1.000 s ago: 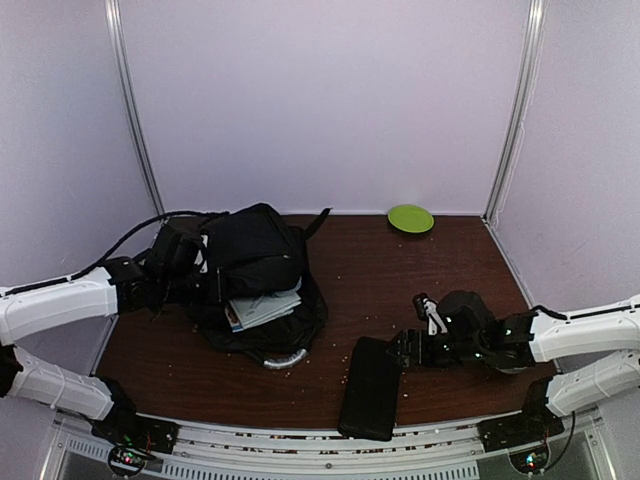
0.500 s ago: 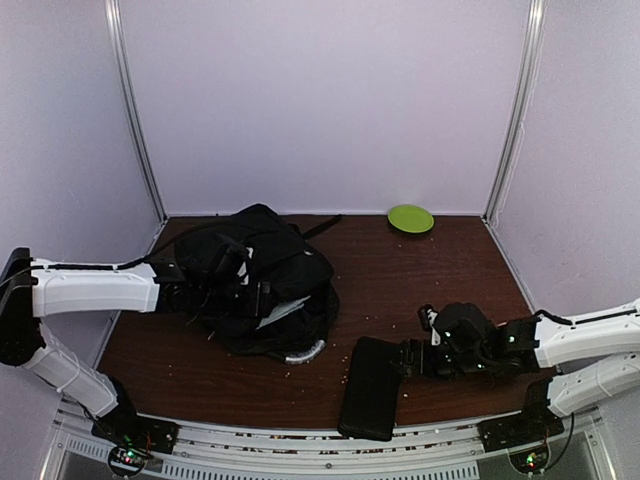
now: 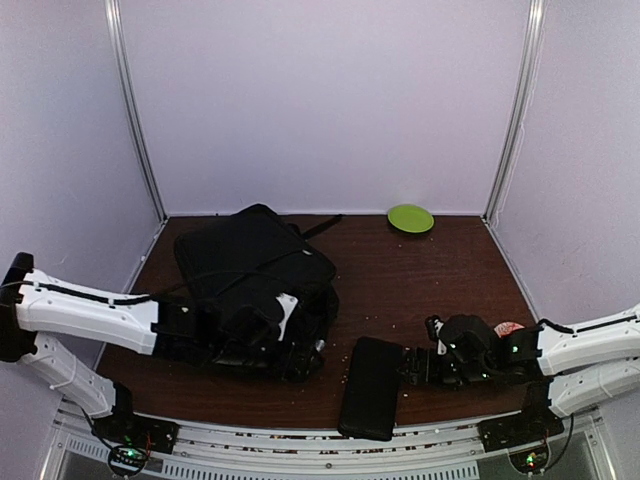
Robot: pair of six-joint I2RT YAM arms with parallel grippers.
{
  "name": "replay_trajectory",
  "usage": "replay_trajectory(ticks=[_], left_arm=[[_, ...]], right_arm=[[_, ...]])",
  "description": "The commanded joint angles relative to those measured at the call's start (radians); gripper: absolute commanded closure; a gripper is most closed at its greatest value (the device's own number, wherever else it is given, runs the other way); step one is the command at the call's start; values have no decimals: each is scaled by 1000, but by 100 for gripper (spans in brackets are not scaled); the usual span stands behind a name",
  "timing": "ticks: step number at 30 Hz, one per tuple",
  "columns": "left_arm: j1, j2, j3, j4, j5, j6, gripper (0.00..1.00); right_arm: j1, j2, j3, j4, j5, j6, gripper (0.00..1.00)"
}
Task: Pack the student bag
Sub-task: Pick up the personal item from the center of the board.
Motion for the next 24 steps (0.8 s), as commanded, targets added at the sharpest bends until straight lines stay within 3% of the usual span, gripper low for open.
replay_trajectory(ticks=[1,8,12,19,21,24], left_arm=[[-13,195,90,151,131,-19,22],[-5,424,236,172,191,-9,41],[2,489,274,158,203,-10,65],[4,551,269,175,220,-26,94],[6,565,266,187,228,-33,100],[6,579,263,195,227,-45,100]], right_arm=[[13,20,-33,102,-14,45,13],[27,93,-101,303,-64,148,14],[30,140,-113,384,-85,199,16],[38,148,-140,423,-89,269,17],[40,126,-150,416,-87,283,17],[45,86,-171,404,-80,309,17]])
